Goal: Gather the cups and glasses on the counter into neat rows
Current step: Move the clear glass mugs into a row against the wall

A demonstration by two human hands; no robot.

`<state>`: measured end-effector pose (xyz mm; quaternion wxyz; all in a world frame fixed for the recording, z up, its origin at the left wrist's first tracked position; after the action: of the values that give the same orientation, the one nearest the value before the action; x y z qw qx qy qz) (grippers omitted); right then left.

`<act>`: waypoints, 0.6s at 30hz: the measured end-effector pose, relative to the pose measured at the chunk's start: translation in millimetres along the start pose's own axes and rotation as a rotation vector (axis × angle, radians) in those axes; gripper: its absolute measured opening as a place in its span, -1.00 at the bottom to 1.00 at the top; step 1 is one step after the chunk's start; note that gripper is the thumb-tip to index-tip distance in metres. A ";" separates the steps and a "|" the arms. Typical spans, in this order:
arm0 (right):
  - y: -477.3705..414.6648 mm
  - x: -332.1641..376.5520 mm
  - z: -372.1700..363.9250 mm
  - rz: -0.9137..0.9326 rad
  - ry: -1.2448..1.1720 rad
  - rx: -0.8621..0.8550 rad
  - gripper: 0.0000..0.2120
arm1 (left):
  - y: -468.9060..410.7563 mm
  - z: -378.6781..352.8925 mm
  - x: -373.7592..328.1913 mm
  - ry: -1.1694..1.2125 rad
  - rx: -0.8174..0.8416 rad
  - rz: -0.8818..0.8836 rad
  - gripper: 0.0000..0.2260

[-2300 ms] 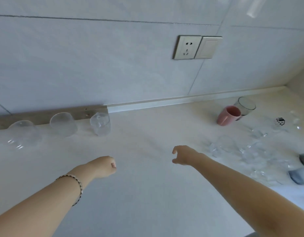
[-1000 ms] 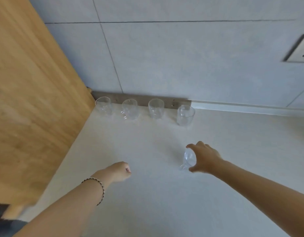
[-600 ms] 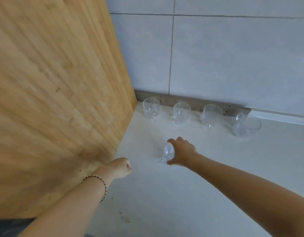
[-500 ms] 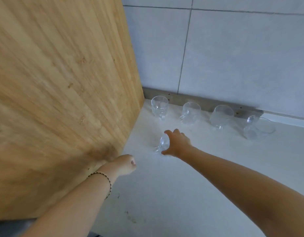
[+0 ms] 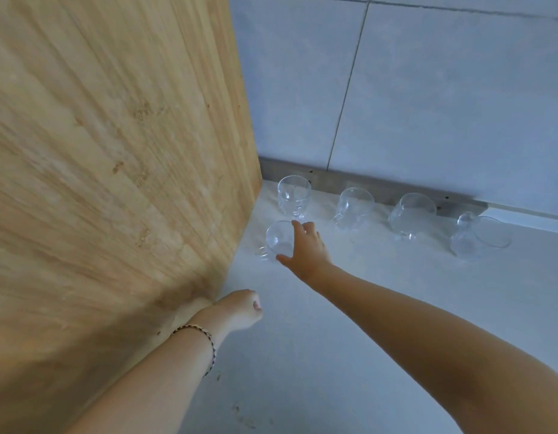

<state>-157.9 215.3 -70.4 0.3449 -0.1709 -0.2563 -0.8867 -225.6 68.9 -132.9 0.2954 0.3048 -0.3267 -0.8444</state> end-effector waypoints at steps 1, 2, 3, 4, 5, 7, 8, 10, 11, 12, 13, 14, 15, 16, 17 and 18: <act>6.0 -10.0 2.6 0.004 -0.004 -0.002 -0.40 | -2.2 -0.6 -3.6 -0.007 0.003 -0.006 -0.68; 13.2 -23.1 5.1 -0.005 0.000 0.006 -0.47 | -4.2 -0.8 -8.4 -0.016 0.006 -0.012 -0.69; 21.0 -39.3 7.3 -0.029 0.002 0.026 -0.53 | -6.1 -0.7 -15.4 -0.025 0.012 -0.022 -0.69; 29.4 -57.9 9.3 -0.067 0.001 0.060 -0.59 | -8.0 -0.5 -24.0 -0.040 0.019 -0.035 -0.70; 38.6 -78.3 11.4 -0.111 0.002 0.095 -0.64 | -10.0 -0.6 -34.0 -0.055 0.029 -0.048 -0.72; 60.3 -121.7 19.3 -0.215 0.003 0.145 -0.70 | -15.1 -1.4 -58.2 -0.090 0.049 -0.086 -0.76; 73.1 -144.2 25.7 -0.271 0.000 0.157 -0.72 | -18.3 -2.1 -73.1 -0.114 0.056 -0.107 -0.78; 104.1 -190.6 42.2 -0.381 -0.006 0.169 -0.72 | -24.9 -6.0 -110.6 -0.179 0.060 -0.160 -0.77; 120.9 -215.1 51.7 -0.433 -0.002 0.170 -0.72 | -26.7 -9.7 -133.4 -0.212 0.063 -0.192 -0.76; 138.9 -240.4 61.6 -0.488 0.001 0.168 -0.72 | -27.9 -14.5 -158.4 -0.246 0.067 -0.229 -0.79; 157.1 -265.1 71.7 -0.537 0.002 0.156 -0.72 | -27.5 -19.7 -184.1 -0.278 0.070 -0.264 -0.82; 175.8 -290.3 81.5 -0.584 -0.009 0.137 -0.72 | -26.7 -26.7 -210.1 -0.307 0.078 -0.295 -0.83; 200.2 -318.7 93.2 -0.635 -0.031 0.113 -0.72 | -26.2 -38.3 -241.8 -0.342 0.096 -0.337 -0.81; 217.9 -338.7 102.7 -0.672 -0.046 0.094 -0.72 | -25.2 -46.5 -264.7 -0.365 0.109 -0.370 -0.77; 232.8 -356.4 111.1 -0.702 -0.056 0.074 -0.72 | -23.2 -54.0 -284.5 -0.391 0.117 -0.398 -0.75; 255.9 -380.2 122.0 -0.740 -0.068 0.043 -0.72 | -21.5 -67.9 -313.1 -0.417 0.129 -0.428 -0.75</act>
<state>304.0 323.0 -67.9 -0.0040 -0.0889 -0.3306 -0.9396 16.3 275.4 -88.7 0.0173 0.2050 -0.3618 -0.9093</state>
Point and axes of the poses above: each hand's wrist, its own y-axis away from the middle knuckle, its own z-axis out of the back of the hand, x = y × z, the point moved 4 cm from there along -y, towards the middle knuckle, and after that the axes turned 3 degrees about x, right-handed, at the moved point
